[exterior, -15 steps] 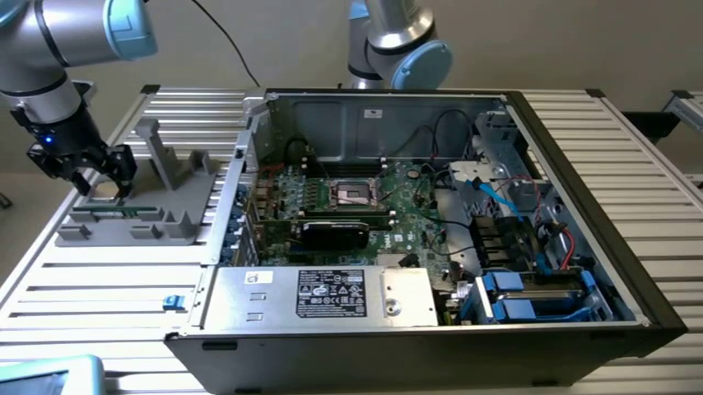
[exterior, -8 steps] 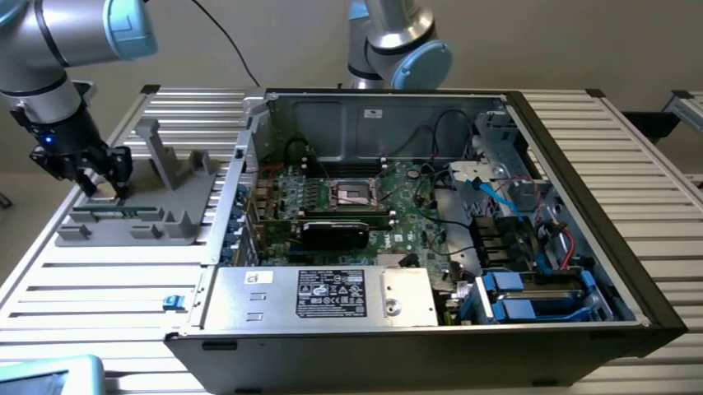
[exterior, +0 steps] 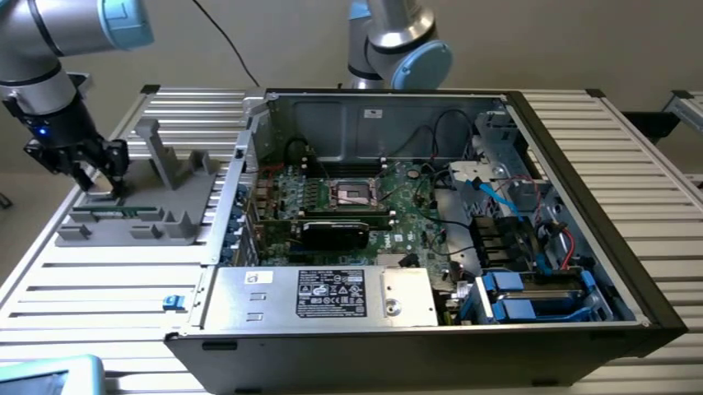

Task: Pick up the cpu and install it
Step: 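Pick up the cpu and move it towards the insertion slot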

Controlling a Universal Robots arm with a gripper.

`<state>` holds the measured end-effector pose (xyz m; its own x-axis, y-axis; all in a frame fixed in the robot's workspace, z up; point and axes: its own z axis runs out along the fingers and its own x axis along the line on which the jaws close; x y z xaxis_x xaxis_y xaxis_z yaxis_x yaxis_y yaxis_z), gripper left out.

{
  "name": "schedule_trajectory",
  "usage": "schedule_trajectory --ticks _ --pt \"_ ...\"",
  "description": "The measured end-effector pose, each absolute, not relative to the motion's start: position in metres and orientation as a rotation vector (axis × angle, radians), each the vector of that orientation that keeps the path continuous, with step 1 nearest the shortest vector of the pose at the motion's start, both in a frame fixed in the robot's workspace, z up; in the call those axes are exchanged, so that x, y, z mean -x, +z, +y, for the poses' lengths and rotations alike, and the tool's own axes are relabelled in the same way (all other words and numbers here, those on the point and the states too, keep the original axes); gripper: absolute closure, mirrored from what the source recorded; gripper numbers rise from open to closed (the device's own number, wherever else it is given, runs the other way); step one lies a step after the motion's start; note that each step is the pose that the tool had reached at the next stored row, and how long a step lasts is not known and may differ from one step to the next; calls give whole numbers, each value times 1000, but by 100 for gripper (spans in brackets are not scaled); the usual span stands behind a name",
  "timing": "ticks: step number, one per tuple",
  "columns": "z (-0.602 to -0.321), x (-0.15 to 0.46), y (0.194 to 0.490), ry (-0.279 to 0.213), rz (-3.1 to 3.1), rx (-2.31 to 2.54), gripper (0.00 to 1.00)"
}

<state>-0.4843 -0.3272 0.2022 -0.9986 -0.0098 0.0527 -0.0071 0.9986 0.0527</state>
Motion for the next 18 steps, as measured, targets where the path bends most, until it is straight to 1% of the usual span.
schedule_trajectory --ticks 18 --pt "-327 471 284 -81 -3088 -13 44"
